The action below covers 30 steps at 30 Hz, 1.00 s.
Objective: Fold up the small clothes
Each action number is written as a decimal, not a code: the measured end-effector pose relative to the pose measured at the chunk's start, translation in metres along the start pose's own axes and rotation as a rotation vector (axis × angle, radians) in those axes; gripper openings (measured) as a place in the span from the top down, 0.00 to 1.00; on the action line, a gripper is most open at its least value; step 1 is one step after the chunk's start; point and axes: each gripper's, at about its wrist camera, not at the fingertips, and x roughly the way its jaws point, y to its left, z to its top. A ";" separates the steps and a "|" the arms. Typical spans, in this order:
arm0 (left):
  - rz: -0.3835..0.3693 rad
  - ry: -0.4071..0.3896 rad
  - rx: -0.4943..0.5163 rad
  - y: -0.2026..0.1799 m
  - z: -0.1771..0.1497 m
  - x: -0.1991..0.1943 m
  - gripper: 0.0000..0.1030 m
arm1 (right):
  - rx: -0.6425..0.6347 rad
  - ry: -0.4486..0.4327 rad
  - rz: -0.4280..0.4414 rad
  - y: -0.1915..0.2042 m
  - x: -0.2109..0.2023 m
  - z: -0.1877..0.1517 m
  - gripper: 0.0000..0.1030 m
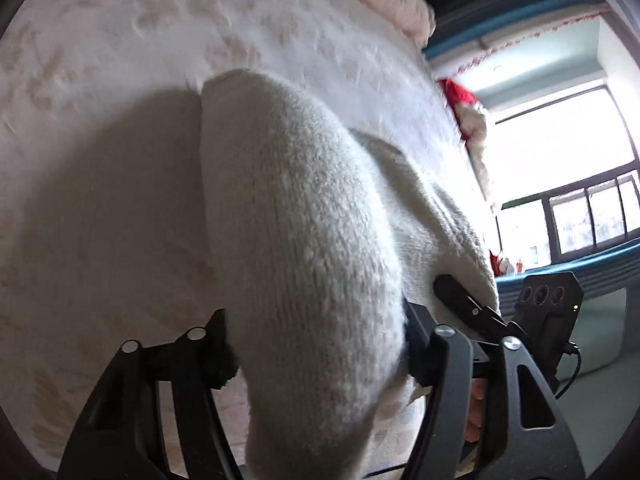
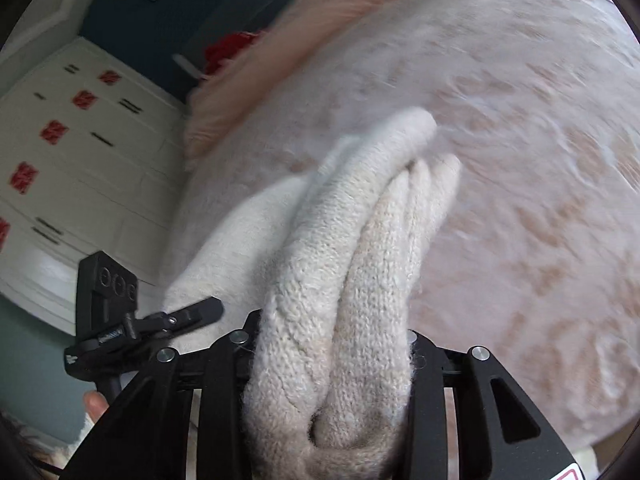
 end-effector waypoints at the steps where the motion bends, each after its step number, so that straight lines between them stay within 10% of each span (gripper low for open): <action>1: 0.025 0.034 -0.027 0.005 -0.005 0.019 0.33 | 0.028 0.029 -0.028 -0.012 0.008 -0.003 0.65; 3: 0.086 0.079 -0.074 0.016 -0.015 0.049 0.14 | 0.083 0.090 -0.071 -0.037 0.031 -0.018 0.54; 8: 0.088 0.023 -0.068 0.014 -0.022 0.055 0.07 | 0.155 0.038 -0.001 -0.050 0.035 -0.031 0.37; 11: 0.079 0.045 -0.081 0.011 -0.017 0.049 0.34 | 0.156 0.042 0.012 -0.033 0.039 -0.021 0.64; 14: 0.046 0.030 -0.053 -0.010 -0.014 0.028 0.52 | 0.113 -0.015 0.014 -0.005 0.019 -0.006 0.68; 23: -0.145 -0.218 0.239 -0.147 -0.015 -0.126 0.53 | -0.170 -0.385 -0.003 0.137 -0.153 0.022 0.68; 30: -0.235 -0.530 0.562 -0.227 -0.058 -0.290 0.50 | -0.425 -0.728 0.175 0.252 -0.275 0.000 0.67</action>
